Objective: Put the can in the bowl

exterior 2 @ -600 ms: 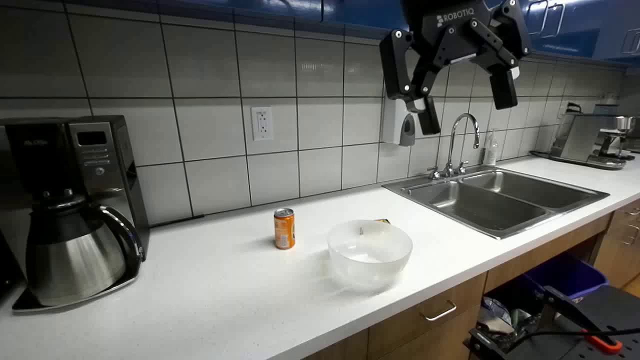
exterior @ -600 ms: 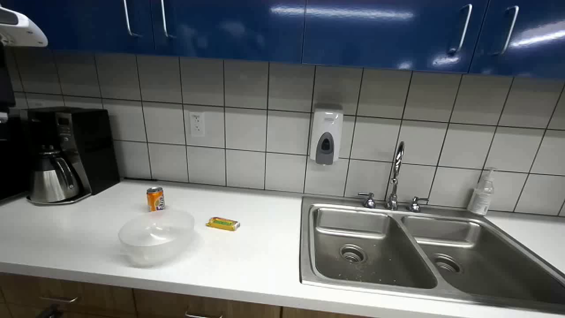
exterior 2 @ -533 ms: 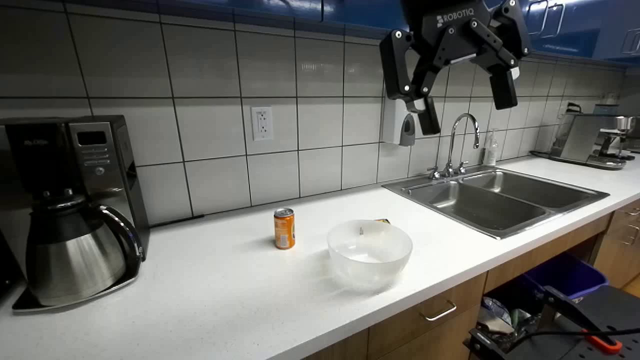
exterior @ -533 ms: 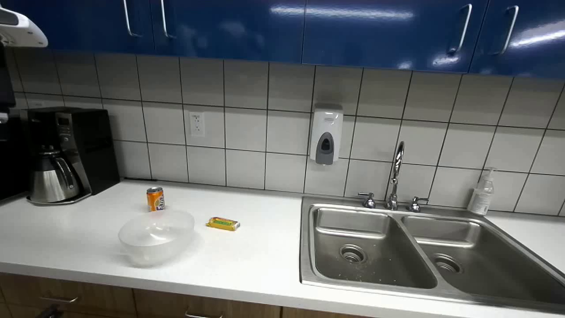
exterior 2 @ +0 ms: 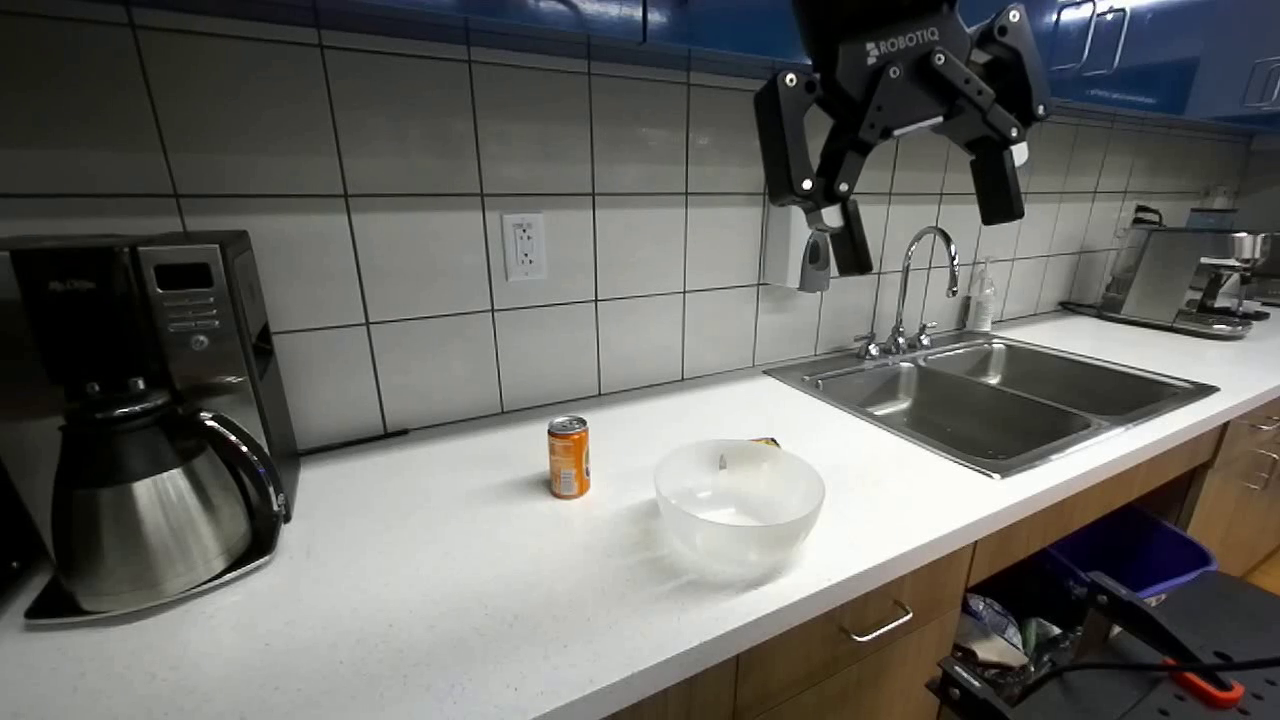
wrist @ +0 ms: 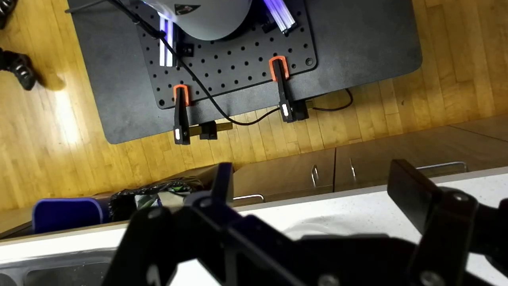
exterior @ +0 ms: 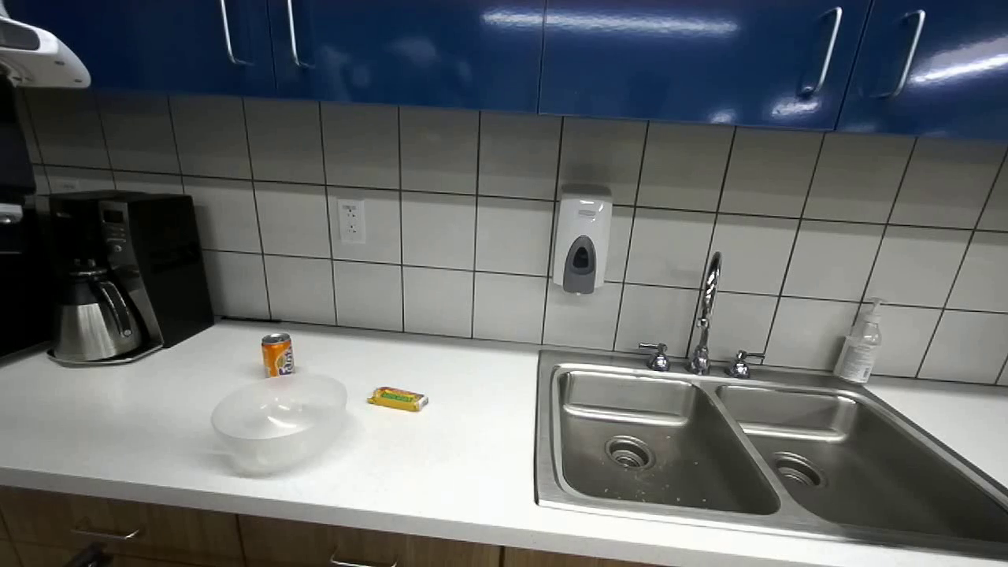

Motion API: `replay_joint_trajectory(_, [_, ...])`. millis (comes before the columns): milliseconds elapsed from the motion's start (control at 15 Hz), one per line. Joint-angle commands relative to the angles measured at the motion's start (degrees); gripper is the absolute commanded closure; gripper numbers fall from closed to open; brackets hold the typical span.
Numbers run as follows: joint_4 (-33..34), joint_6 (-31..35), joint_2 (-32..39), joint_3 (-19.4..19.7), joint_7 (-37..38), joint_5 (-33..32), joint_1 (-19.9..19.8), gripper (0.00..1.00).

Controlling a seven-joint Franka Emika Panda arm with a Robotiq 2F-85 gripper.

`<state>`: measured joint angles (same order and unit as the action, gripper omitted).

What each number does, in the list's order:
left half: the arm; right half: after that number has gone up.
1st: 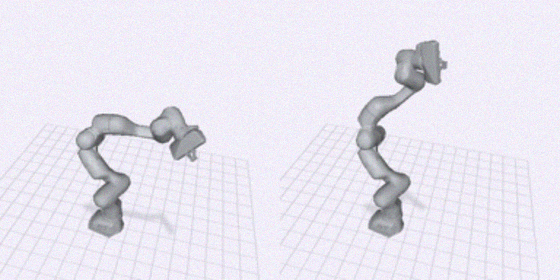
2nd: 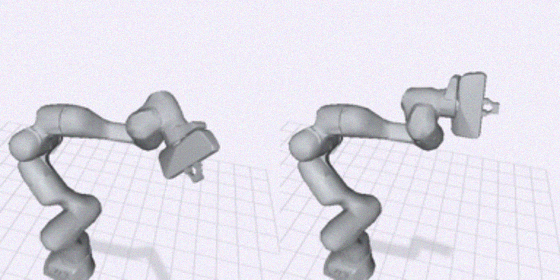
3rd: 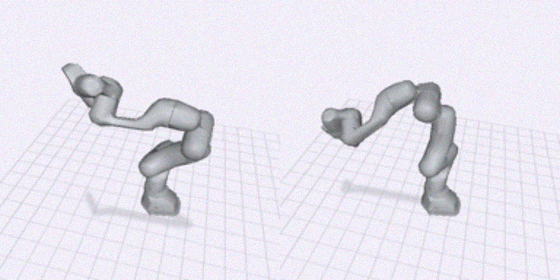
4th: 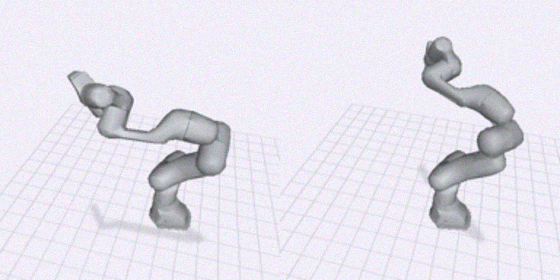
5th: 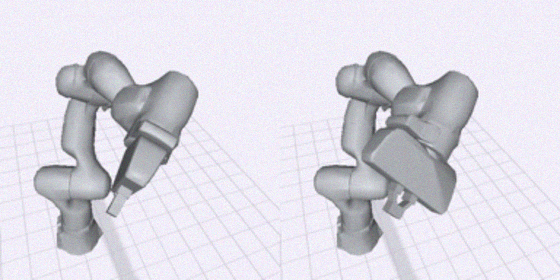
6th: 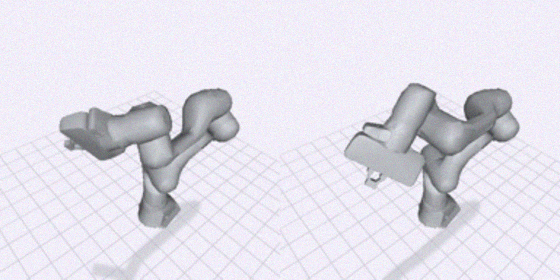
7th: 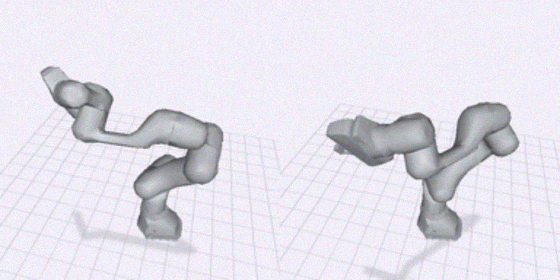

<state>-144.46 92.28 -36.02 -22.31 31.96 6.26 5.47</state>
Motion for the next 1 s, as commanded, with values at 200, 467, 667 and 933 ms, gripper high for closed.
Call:
replay_joint_trajectory(200, [0.1, 11.8, 8.2, 1.1, -0.6, -4.0, 0.1, 0.0])
replay_joint_trajectory(467, [0.1, 21.2, 14.2, 1.5, -0.5, -6.9, 0.4, 0.0])
replay_joint_trajectory(667, [0.0, 27.7, 19.7, 2.1, -0.3, -9.2, 0.2, 0.0])
replay_joint_trajectory(933, [1.1, 36.5, 28.0, 3.8, 0.6, -14.0, -0.3, 0.0])
